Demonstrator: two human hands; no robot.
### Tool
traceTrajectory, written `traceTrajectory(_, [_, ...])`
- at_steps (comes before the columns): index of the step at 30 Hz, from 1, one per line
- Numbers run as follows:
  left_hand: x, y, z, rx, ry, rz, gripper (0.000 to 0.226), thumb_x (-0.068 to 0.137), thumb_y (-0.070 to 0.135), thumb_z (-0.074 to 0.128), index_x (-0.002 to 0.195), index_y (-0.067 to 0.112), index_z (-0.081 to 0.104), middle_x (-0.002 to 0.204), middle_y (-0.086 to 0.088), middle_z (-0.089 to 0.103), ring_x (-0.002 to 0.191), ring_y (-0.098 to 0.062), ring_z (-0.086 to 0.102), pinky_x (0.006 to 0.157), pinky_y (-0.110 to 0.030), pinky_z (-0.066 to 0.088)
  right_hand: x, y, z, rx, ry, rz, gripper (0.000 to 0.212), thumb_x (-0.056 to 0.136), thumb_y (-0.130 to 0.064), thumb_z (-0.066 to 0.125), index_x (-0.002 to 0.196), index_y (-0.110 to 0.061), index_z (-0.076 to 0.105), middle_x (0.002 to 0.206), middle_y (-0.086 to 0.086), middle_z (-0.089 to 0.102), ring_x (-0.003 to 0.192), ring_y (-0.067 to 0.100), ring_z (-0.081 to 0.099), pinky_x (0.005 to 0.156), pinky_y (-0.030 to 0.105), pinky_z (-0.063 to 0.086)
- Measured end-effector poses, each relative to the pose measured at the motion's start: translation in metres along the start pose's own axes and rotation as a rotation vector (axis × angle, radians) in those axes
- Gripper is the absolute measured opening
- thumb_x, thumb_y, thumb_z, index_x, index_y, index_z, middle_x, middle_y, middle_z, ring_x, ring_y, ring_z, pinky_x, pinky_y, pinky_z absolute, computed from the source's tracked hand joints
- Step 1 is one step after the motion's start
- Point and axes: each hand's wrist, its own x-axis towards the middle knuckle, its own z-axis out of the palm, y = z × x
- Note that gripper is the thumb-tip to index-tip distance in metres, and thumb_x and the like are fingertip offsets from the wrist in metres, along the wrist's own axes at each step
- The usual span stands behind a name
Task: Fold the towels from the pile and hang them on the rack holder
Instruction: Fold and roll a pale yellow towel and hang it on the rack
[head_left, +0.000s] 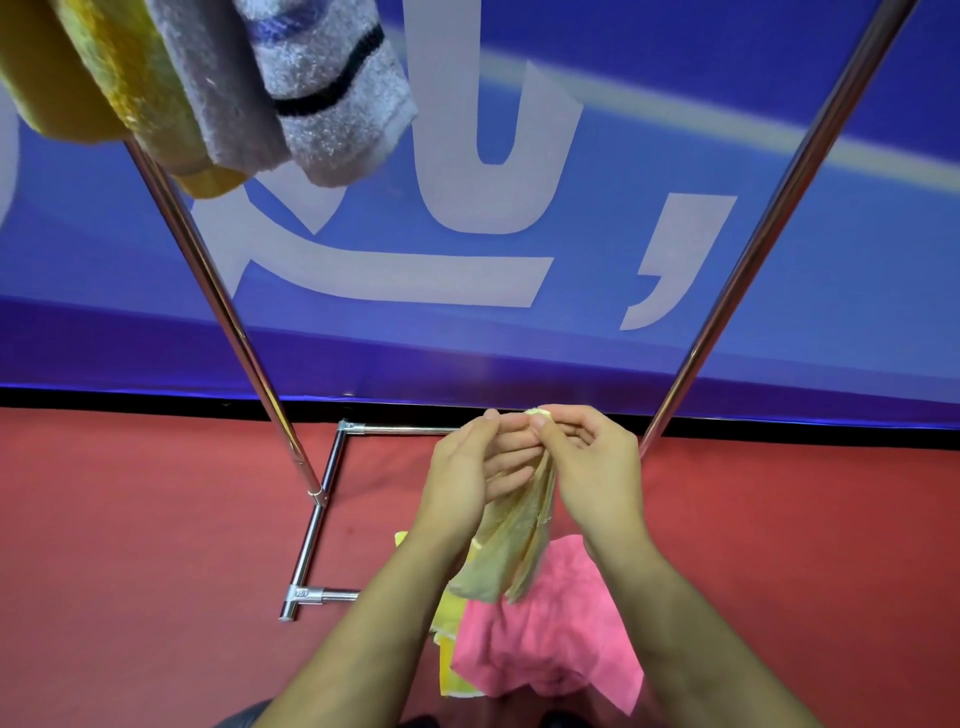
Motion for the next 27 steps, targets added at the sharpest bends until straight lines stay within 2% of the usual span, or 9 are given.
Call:
traceTrajectory(3, [0.006,0.002,-0.012,0.192,0.086,0.124,0.024,0.102,0.001,0.049,0.113,0.007,0.069,0.097,-0.012,0.079,0.088,-0.016,0.076,0.080,-0.029,0.061,0.001,-0.002,-0.003,0.021,-0.019,0.007,0.004,0.095,-0.010,0.069,0.096,-0.012,0.072,0.087,0.002,0.072,0.073,0.003,0.067,0.060,0.020,0.058])
traceTrajectory(5, [0.012,0.002,-0.028,0.414,0.199,0.268,0.030,0.094,-0.007,0.055,0.107,0.015,0.070,0.099,-0.003,0.078,0.091,-0.013,0.073,0.086,-0.032,0.060,0.001,-0.003,-0.005,0.058,-0.024,0.003,0.004,0.097,-0.012,0.067,0.098,-0.011,0.070,0.091,0.003,0.070,0.082,0.006,0.068,0.064,0.023,0.060])
traceTrajectory(7, [0.015,0.001,-0.042,0.635,0.236,0.359,0.034,0.089,-0.004,0.063,0.107,0.024,0.070,0.109,0.006,0.073,0.102,-0.008,0.069,0.095,-0.034,0.056,0.002,-0.005,-0.008,0.082,-0.017,-0.028,0.005,0.099,-0.012,0.065,0.099,-0.012,0.070,0.094,0.004,0.070,0.088,0.011,0.069,0.070,0.022,0.060])
traceTrajectory(9, [0.017,-0.003,-0.051,0.807,0.181,0.402,0.036,0.086,0.005,0.073,0.113,0.027,0.068,0.119,0.009,0.067,0.113,-0.008,0.063,0.103,-0.036,0.050,0.003,-0.007,-0.012,0.094,-0.013,-0.050,0.007,0.100,-0.013,0.063,0.099,-0.016,0.069,0.098,0.005,0.070,0.093,0.018,0.071,0.074,0.020,0.059])
traceTrajectory(12, [0.017,-0.010,-0.057,0.981,0.075,0.467,0.040,0.084,0.016,0.080,0.118,0.031,0.065,0.124,0.011,0.058,0.123,-0.010,0.054,0.110,-0.038,0.042,0.005,-0.010,-0.017,0.057,-0.015,-0.072,0.009,0.100,-0.016,0.062,0.099,-0.022,0.068,0.101,0.004,0.073,0.085,0.017,0.075,0.076,0.020,0.057])
traceTrajectory(15, [0.013,-0.012,-0.056,1.037,0.023,0.490,0.044,0.084,0.021,0.081,0.121,0.037,0.061,0.127,0.014,0.051,0.128,-0.013,0.047,0.112,-0.026,0.033,0.006,-0.014,-0.021,0.042,-0.043,-0.106,0.008,0.100,-0.014,0.062,0.099,-0.020,0.067,0.095,-0.001,0.072,0.077,0.009,0.072,0.075,0.021,0.055])
traceTrajectory(18, [0.011,-0.010,-0.052,1.043,0.007,0.500,0.046,0.084,0.023,0.081,0.123,0.037,0.060,0.130,0.014,0.049,0.127,-0.008,0.042,0.102,-0.008,0.024,0.003,-0.017,-0.024,0.075,-0.096,-0.139,0.011,0.100,-0.008,0.061,0.098,-0.017,0.067,0.091,-0.003,0.070,0.079,0.006,0.066,0.074,0.017,0.053])
traceTrajectory(23, [0.009,-0.008,-0.046,1.072,-0.111,0.424,0.027,0.083,0.032,0.083,0.094,0.045,0.061,0.137,0.017,0.044,0.133,-0.005,0.032,0.112,-0.025,0.024,0.000,-0.019,-0.028,0.101,-0.164,-0.155,0.013,0.099,-0.005,0.060,0.098,-0.017,0.067,0.085,-0.008,0.070,0.078,0.004,0.065,0.074,0.018,0.054])
traceTrajectory(27, [0.010,-0.011,-0.048,1.047,-0.203,0.444,0.020,0.084,0.034,0.082,0.094,0.034,0.065,0.137,0.019,0.050,0.135,-0.009,0.042,0.117,-0.039,0.033,-0.001,-0.019,-0.028,0.127,-0.171,-0.147,0.011,0.099,-0.005,0.061,0.100,-0.014,0.067,0.087,-0.003,0.070,0.078,0.006,0.065,0.073,0.018,0.054])
